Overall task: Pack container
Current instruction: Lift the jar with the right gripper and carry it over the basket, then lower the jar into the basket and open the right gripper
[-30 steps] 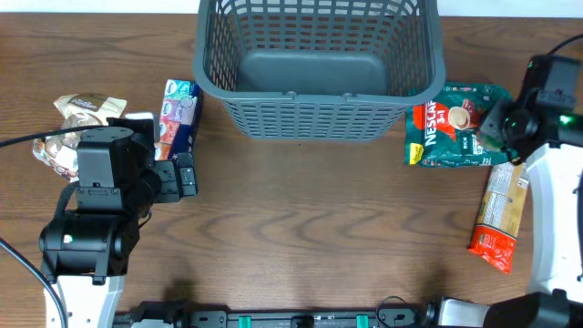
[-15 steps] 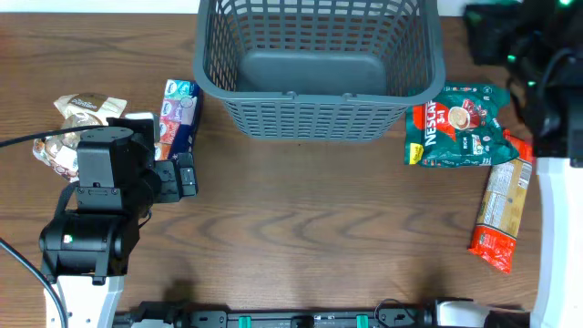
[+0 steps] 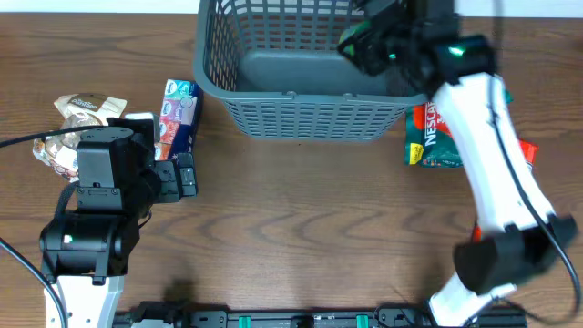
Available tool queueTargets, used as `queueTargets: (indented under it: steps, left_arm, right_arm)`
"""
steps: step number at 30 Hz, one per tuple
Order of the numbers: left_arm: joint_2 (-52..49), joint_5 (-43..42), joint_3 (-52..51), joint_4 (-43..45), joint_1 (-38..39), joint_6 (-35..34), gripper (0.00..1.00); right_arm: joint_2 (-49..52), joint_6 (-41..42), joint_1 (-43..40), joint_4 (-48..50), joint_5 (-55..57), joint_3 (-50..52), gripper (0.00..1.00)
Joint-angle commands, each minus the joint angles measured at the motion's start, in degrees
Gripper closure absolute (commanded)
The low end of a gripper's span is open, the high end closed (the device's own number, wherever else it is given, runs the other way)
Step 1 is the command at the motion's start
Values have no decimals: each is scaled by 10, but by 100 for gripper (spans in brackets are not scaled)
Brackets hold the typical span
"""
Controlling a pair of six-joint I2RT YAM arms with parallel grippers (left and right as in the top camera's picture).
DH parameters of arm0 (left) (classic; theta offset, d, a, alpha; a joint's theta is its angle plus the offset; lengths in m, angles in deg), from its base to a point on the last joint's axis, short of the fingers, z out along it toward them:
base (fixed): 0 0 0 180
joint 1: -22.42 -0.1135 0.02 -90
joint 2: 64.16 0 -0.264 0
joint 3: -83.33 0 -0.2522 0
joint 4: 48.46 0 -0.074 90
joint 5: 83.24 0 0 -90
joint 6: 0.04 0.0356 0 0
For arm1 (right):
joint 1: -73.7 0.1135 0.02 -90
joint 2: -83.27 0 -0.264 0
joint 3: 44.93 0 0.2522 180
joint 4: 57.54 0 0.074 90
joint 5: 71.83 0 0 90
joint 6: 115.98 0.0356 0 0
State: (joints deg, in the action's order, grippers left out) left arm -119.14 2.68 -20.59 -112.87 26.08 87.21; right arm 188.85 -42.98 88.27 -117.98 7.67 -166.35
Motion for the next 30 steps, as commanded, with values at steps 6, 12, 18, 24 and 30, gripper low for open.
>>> queueTargets:
  steps: [6, 12, 18, 24, 30]
  left_arm:
    - [-1, 7, 8, -17, 3, 6, 1]
    - [-1, 7, 8, -20, 3, 6, 1]
    - [-1, 7, 8, -20, 3, 6, 2]
    - [-1, 7, 8, -20, 3, 6, 2]
    - [-1, 7, 8, -20, 3, 6, 2]
  right_arm:
    - [87, -13, 16, -38, -5, -5, 99]
    - [124, -12, 16, -64, 0, -5, 99]
    - [146, -13, 14, -76, 9, -3, 77]
    - [155, -13, 12, -85, 17, -3, 73]
    - [155, -13, 12, -86, 17, -3, 60]
